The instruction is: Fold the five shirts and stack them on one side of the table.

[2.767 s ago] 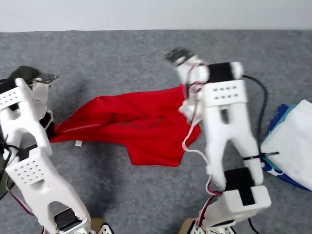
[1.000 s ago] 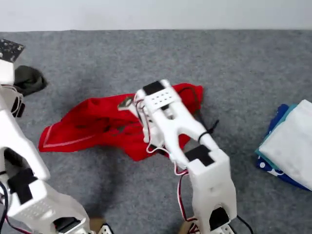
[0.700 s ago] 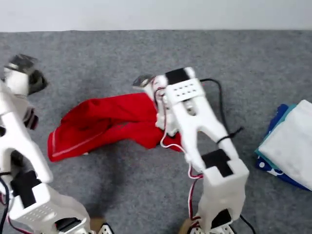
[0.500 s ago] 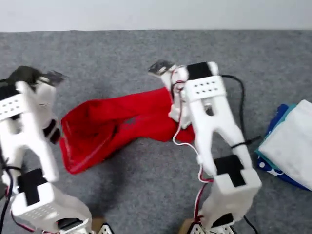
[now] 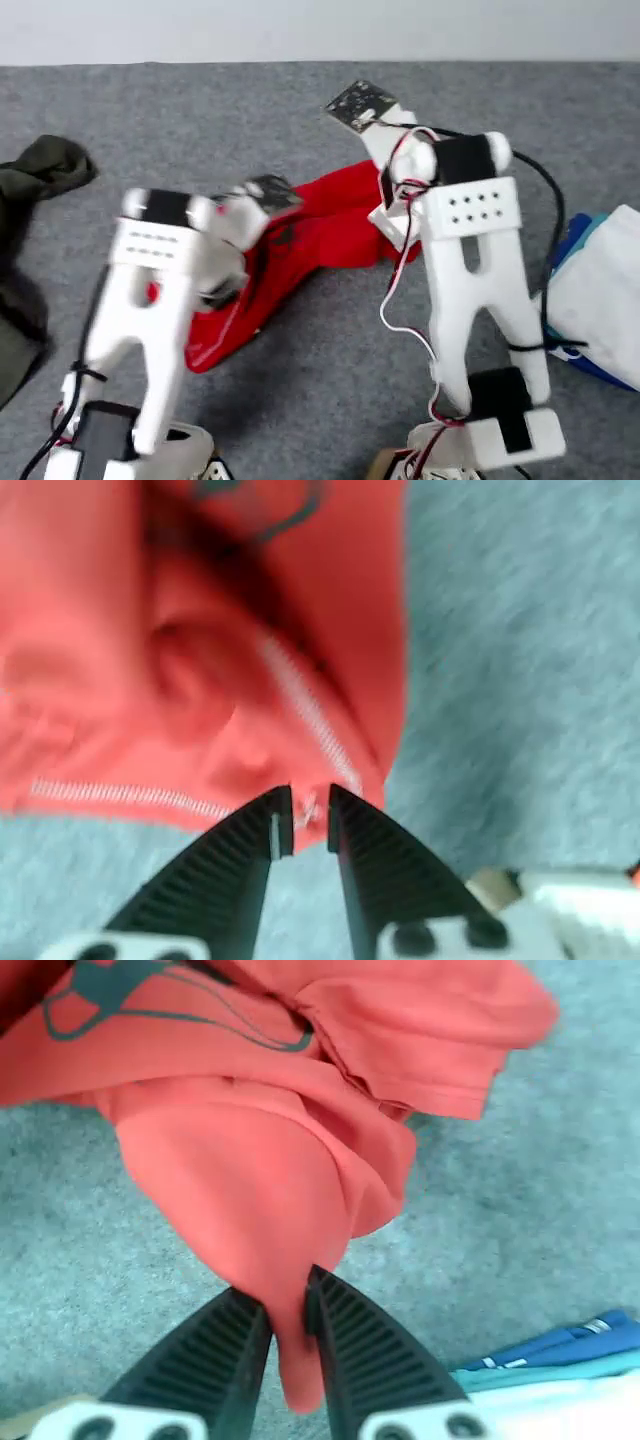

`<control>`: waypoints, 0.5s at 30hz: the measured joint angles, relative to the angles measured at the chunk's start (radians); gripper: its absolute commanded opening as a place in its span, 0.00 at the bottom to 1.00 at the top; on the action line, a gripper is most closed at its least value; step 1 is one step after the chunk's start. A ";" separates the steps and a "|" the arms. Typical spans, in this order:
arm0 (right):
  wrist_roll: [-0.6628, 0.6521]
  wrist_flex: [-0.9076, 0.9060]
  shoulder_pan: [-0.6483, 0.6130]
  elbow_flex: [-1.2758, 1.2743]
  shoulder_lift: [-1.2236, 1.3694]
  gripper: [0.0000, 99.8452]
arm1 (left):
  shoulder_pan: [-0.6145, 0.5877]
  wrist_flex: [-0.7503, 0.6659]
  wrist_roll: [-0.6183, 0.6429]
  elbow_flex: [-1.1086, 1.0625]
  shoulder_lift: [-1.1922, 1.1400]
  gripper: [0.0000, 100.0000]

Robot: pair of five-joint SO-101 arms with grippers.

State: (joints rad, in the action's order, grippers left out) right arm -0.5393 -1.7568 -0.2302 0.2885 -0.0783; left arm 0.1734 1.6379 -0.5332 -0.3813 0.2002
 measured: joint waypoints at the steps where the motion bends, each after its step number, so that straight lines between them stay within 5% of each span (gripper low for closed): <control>1: 0.000 0.000 0.008 0.000 -0.011 0.01 | 0.029 -0.043 0.018 -0.041 0.000 0.07; 7: 0.000 0.000 0.023 0.000 -0.025 0.01 | 0.028 -0.324 0.041 -0.319 0.000 0.07; 15: 0.000 0.000 0.023 -0.002 -0.044 0.01 | -0.213 -0.479 -0.127 -0.468 0.000 0.07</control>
State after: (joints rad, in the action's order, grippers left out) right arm -0.5393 -1.7568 -0.2071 0.2869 -0.1227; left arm -0.0399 1.1592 -0.6605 -0.8493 0.2002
